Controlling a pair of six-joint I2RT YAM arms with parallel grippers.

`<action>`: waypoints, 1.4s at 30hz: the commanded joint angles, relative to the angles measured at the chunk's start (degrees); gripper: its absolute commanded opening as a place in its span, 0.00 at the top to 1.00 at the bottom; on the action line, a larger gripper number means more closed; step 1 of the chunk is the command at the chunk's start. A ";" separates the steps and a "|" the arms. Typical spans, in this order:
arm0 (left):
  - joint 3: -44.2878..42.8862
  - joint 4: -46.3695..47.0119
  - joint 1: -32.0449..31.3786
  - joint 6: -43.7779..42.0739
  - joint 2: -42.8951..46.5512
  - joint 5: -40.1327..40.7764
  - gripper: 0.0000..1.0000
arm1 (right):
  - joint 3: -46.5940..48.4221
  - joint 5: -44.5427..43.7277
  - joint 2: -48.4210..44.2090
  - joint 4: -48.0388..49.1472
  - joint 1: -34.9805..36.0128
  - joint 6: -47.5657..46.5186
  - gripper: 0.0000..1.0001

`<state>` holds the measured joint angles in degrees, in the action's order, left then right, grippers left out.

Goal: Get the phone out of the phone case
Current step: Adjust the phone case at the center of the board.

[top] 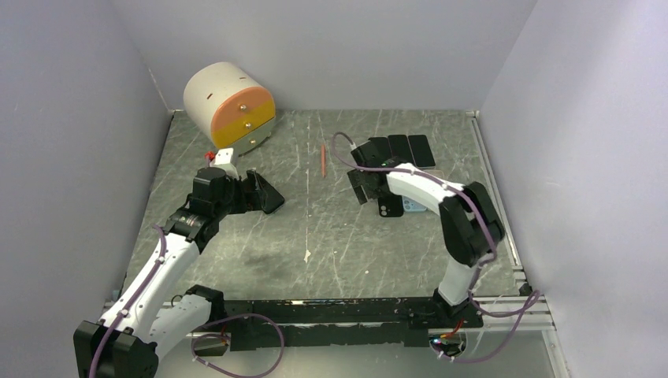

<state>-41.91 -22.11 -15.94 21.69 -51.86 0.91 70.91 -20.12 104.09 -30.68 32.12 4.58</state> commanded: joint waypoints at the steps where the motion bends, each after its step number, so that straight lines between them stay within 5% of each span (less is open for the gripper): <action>1: -0.89 1.17 0.41 -0.77 0.02 -0.10 0.05 | -5.90 10.07 -8.48 0.35 -1.04 10.11 0.20; 18: -0.98 1.19 0.54 -0.32 -0.80 -0.38 0.05 | -20.37 17.02 -13.04 6.50 -3.29 18.99 0.20; 42: -3.48 -2.19 0.94 5.74 -6.76 -1.00 0.05 | -16.29 16.18 -11.79 9.27 -6.72 14.80 0.18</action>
<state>-41.98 -22.35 -15.29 24.47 -56.82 0.30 52.51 -4.40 93.95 -22.68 25.65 20.40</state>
